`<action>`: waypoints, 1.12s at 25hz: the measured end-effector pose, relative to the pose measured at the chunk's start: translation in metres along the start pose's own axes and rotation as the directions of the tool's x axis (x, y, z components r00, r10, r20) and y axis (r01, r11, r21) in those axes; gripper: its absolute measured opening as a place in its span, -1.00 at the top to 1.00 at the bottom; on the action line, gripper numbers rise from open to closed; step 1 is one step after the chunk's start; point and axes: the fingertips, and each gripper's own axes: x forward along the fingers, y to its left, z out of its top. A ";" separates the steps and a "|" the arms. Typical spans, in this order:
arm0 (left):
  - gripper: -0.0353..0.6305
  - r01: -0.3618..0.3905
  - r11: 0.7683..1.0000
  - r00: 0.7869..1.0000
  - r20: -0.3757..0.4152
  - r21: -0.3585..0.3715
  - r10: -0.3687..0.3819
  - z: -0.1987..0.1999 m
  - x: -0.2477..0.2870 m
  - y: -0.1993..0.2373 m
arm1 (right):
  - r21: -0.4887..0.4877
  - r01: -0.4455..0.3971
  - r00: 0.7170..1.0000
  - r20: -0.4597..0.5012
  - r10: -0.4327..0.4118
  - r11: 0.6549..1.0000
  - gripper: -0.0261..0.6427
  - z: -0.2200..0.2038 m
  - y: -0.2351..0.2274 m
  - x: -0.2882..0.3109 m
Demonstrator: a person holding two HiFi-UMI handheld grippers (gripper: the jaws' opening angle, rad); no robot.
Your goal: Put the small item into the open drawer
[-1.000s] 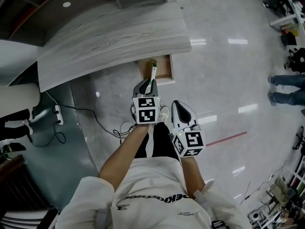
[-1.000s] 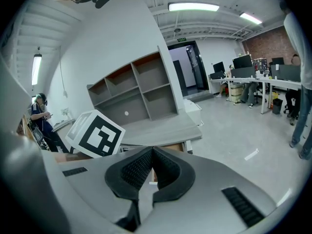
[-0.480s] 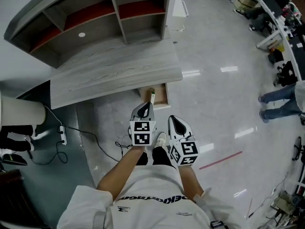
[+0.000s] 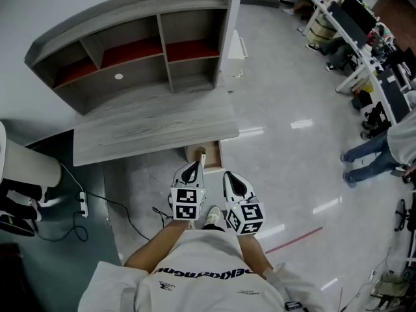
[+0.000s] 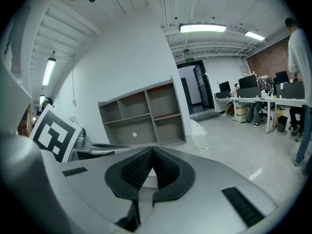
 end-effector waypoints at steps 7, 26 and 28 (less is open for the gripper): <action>0.85 0.025 0.999 0.996 0.089 0.032 -0.028 0.033 -0.030 -0.011 | -0.038 -0.009 0.999 0.048 0.010 0.999 0.83 0.025 0.010 -0.011; 0.85 0.016 0.999 0.979 0.203 0.049 -0.025 0.067 -0.052 -0.024 | -0.118 -0.017 0.991 0.127 0.032 0.993 0.83 0.060 0.009 -0.016; 0.85 0.016 0.998 0.978 0.208 0.053 -0.026 0.068 -0.051 -0.024 | -0.120 -0.019 0.991 0.130 0.035 0.993 0.83 0.060 0.009 -0.016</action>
